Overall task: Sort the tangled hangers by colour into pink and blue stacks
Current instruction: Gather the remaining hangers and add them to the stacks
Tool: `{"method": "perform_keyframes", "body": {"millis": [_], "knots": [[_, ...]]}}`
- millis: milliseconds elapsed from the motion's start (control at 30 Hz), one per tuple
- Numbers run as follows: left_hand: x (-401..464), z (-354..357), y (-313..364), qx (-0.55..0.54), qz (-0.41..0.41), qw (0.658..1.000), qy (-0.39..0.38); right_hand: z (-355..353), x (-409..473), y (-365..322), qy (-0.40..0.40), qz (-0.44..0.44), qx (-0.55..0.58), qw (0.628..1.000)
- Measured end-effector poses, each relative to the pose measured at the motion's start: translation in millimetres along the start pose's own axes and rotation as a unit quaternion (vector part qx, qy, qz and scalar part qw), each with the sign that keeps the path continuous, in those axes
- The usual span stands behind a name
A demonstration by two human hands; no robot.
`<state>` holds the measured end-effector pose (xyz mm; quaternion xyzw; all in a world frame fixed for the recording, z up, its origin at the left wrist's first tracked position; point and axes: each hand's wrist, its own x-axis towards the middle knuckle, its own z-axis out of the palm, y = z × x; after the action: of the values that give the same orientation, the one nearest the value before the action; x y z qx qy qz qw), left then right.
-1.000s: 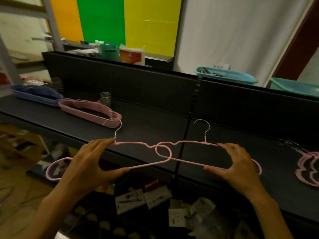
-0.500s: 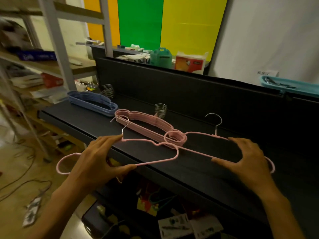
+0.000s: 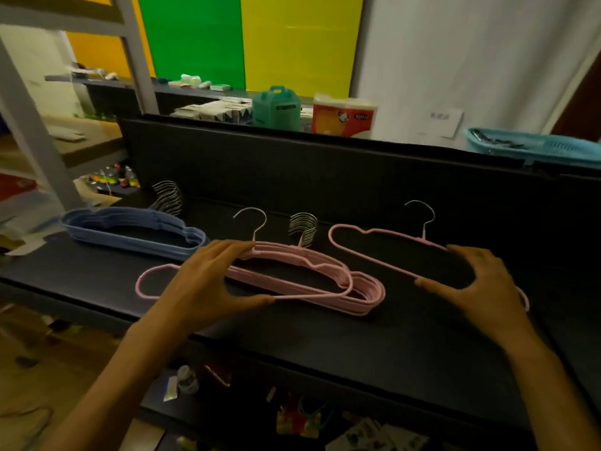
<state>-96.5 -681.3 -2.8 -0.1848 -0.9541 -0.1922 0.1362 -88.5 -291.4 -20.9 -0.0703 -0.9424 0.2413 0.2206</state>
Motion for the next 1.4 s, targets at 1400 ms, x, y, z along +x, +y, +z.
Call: {"method": "perform_keyframes", "body": {"millis": [1400], "knots": [[78,37,0,-0.065,0.154,0.977,-0.129,-6,-47,-30,0.078,0.116,-0.016,0.99]]}}
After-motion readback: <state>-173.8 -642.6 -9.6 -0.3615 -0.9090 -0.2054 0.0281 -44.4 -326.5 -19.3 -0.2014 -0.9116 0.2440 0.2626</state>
